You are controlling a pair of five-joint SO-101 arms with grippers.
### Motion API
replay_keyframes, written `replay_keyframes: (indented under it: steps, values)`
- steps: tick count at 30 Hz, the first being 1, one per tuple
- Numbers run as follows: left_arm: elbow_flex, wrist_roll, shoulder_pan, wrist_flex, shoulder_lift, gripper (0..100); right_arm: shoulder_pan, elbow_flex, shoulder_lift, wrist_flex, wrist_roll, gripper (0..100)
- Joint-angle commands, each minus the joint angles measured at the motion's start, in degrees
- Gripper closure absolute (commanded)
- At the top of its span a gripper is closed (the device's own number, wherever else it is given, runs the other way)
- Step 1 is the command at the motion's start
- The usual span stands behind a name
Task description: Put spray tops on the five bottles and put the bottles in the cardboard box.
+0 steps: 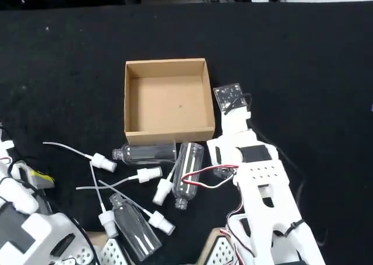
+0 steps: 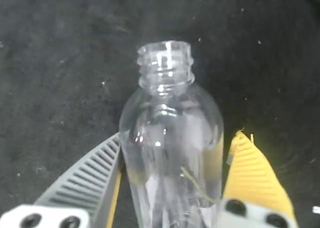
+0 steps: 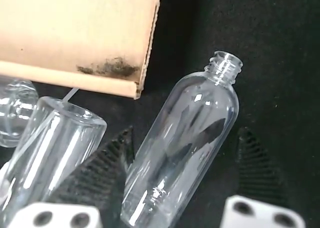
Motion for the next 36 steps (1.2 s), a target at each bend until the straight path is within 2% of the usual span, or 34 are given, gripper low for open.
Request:
replay_keyframes:
  steps: [1, 4, 8, 10, 12, 17, 19, 21, 26, 31, 36]
  values:
    - [-4.0, -2.55, -0.66, 0.53, 1.32, 71, 1.32, -0.31, -2.33, -0.97, 0.0, 71.2]
    - [-7.43, -3.6, -0.75, 4.75, 1.32, 78, 1.32, -0.31, -2.33, -0.97, 0.0, 71.2]
    - [-15.16, -4.48, -2.07, 10.2, 1.32, 97, 1.32, -0.31, -2.24, -0.97, 0.0, 71.2]
    - [-17.89, -5.54, -3.82, 10.37, 1.93, 95, 1.41, -0.31, -2.24, -0.97, 0.0, 71.2]
    - [-18.86, -14.33, -5.67, 9.67, 2.29, 94, 1.49, -0.31, -2.24, -0.97, 0.0, 71.2]
    - [-18.42, -50.29, -13.41, 5.98, 5.01, 93, 1.32, -0.31, -2.15, -0.97, 0.0, 71.1]
    - [-18.59, -59.25, -16.57, 4.22, 6.15, 93, 1.32, -0.31, -2.33, -0.97, 0.09, 71.1]
    - [-18.68, -60.13, -18.15, 2.64, 6.59, 90, 1.32, -0.31, -2.33, -0.97, 0.09, 71.1]
    - [-18.68, -55.21, -18.24, 1.67, 6.68, 67, 1.32, -0.31, -2.24, -0.97, 0.09, 71.1]
    - [-19.38, -54.33, -16.57, 2.11, 6.51, 71, 1.23, 0.31, -2.42, -1.05, 0.09, 71.1]
    - [-19.91, -54.68, -17.36, 1.58, 7.12, 72, 1.23, 0.31, -2.42, -1.14, 0.09, 71.1]
